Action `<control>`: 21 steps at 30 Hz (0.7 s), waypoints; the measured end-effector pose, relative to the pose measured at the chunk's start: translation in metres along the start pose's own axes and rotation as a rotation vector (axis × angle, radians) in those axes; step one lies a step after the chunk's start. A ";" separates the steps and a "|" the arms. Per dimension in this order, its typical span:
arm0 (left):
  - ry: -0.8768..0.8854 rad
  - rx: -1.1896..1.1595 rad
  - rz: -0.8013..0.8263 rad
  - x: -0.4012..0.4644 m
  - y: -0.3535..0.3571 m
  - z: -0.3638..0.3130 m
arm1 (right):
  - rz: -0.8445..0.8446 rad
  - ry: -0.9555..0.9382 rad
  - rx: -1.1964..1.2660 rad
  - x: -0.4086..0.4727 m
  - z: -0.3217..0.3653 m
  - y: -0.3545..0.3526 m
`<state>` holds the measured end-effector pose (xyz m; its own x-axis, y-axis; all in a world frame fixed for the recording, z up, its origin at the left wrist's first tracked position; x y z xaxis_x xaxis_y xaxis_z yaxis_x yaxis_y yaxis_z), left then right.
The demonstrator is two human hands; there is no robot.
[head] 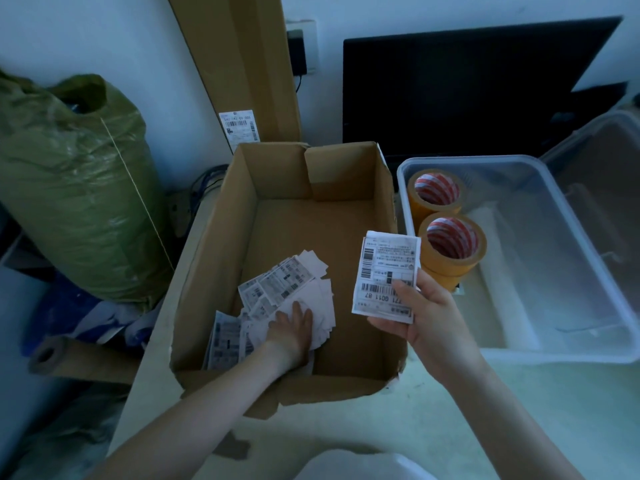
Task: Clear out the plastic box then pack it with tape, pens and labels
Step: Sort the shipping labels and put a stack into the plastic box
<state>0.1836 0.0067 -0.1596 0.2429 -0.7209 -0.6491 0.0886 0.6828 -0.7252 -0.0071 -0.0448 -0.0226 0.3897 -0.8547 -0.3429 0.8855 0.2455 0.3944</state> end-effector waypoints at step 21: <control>0.074 -0.550 -0.285 0.002 -0.016 0.038 | -0.048 0.044 -0.015 -0.009 -0.011 -0.001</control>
<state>0.2195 -0.0015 -0.1402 0.2142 -0.8854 -0.4127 -0.3753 0.3155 -0.8716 -0.0087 -0.0321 -0.0294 0.3575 -0.8446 -0.3985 0.9070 0.2123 0.3638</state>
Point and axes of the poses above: each hand's wrist, its own x-axis towards the middle knuckle, its own y-axis out of the palm, z = x × y, the point moved 3 cm from there along x, towards the middle knuckle, and after that the axes turned 4 degrees about -y, right-handed, at the moved point
